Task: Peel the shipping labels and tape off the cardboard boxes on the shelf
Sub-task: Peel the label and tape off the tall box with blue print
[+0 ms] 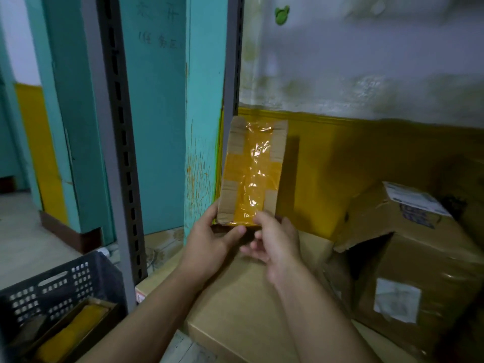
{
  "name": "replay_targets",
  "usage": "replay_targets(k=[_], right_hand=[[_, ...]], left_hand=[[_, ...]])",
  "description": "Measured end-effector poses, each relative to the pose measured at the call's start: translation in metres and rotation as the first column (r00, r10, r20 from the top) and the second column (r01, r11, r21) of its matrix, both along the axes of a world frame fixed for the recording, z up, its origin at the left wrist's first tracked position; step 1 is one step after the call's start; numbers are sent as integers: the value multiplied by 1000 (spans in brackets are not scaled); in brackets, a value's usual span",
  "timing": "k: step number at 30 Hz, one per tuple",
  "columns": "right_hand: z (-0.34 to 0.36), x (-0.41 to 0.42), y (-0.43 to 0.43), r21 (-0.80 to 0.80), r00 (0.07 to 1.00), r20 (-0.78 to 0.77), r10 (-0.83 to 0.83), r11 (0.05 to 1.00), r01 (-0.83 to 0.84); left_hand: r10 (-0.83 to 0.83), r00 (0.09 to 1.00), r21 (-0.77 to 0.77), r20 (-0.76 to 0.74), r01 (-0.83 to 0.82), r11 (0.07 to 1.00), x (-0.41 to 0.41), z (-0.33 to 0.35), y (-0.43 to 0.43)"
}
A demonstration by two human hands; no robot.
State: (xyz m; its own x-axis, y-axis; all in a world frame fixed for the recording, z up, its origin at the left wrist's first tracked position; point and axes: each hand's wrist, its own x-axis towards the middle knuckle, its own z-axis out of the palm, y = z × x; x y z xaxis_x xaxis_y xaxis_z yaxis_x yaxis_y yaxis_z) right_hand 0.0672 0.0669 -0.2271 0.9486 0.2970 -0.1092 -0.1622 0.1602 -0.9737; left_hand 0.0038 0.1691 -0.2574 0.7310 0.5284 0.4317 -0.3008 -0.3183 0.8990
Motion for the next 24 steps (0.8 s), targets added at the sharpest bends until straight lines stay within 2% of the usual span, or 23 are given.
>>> replay_targets(k=[2,4,7,10,12,14,17,19,21,24], right_hand=[[2,-6,1,-202,986,169,-2,979,36],[5,-14,0,-371,942,328,70,927,61],[10,-27,-12,-550,825,544,151,807,215],[13,-37,-30,-560,685,710,166,722,406],[13,-45,-36,-548,671,721,172,734,401],[9,-49,-36,-563,693,695,192,745,358],[4,-51,-38,-590,725,658,205,738,327],[3,-55,-44,-598,718,662,216,730,331],[7,-62,-56,-589,681,696,227,723,361],[16,-74,-82,-520,589,784,194,722,455]], left_hand=[[70,997,-39,18,-69,997,0,1,2],[154,988,-30,19,-154,988,-5,3,3],[251,966,3,62,-251,968,-15,8,5],[235,962,-30,136,-233,972,-23,8,8],[187,973,-75,133,-178,981,-27,8,10],[181,981,-49,70,-177,983,-29,8,13],[249,968,117,-20,-245,962,-28,13,11],[288,958,278,11,-280,919,-30,19,4],[314,947,462,69,-309,831,-35,24,-9],[367,922,691,125,-347,634,-34,25,-27]])
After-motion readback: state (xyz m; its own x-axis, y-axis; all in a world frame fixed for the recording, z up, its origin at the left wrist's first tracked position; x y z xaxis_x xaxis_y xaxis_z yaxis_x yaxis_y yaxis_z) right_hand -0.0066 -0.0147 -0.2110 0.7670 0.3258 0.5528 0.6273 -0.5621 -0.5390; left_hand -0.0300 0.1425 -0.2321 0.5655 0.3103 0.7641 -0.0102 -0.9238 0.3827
